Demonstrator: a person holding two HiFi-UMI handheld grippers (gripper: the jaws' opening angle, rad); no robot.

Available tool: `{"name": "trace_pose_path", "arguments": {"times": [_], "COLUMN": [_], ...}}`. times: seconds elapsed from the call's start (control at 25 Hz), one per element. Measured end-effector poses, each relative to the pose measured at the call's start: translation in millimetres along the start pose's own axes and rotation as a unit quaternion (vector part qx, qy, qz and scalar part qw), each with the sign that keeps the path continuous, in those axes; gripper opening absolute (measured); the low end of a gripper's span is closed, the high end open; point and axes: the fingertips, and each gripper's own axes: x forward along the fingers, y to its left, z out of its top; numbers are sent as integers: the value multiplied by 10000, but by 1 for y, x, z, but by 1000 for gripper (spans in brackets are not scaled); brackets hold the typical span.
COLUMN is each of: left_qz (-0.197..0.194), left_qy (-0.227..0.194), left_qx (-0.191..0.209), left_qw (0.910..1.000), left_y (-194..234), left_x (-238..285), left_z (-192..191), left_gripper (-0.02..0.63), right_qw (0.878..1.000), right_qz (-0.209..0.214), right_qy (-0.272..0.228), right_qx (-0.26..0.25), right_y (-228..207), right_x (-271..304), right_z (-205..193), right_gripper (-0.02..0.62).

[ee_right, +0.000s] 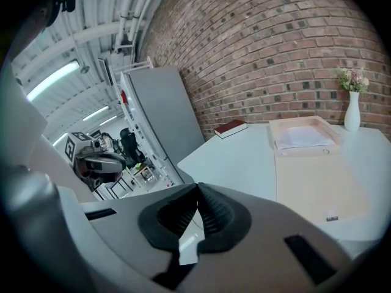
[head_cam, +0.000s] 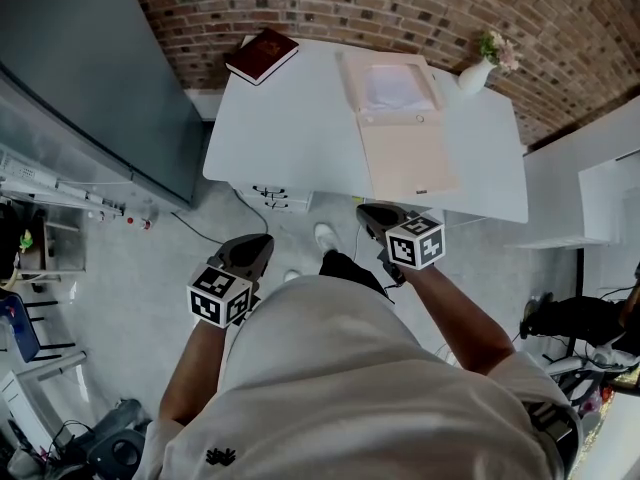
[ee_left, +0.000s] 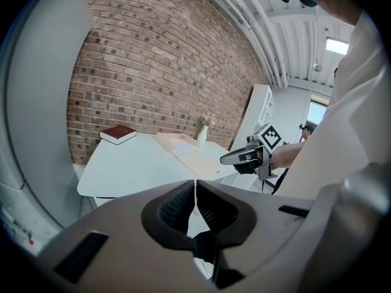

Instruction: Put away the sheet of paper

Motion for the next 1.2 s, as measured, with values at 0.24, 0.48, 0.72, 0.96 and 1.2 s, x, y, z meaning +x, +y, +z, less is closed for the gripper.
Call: {"name": "trace_pose_path", "arguments": {"times": [0.24, 0.48, 0.72, 0.96, 1.2], "left_qz": [-24, -41, -75, -54, -34], "left_qy": [4, 60, 78, 124, 117], "left_qx": [-28, -100, -120, -158, -169], "left_qw": [10000, 9999, 9999, 9998, 9998], "left_y": [-1, 0, -3, -1, 1], "left_x": [-1, -3, 0, -1, 4], "left_z": [-4, -15, -18, -23, -19], "left_gripper": [29, 29, 29, 29, 29], "right_qw": [10000, 9999, 9998, 9997, 9997], "right_qz": [-25, -45, -72, -41, -6], "right_qy": [18, 65, 159, 199, 210], "right_qx": [-52, -73, -57, -116, -124], "right_y": [4, 9, 8, 9, 3], "right_x": [-2, -3, -5, 0, 2], "right_z": [-4, -11, -21, -22, -20], "right_gripper": [28, 28, 28, 28, 28]}}
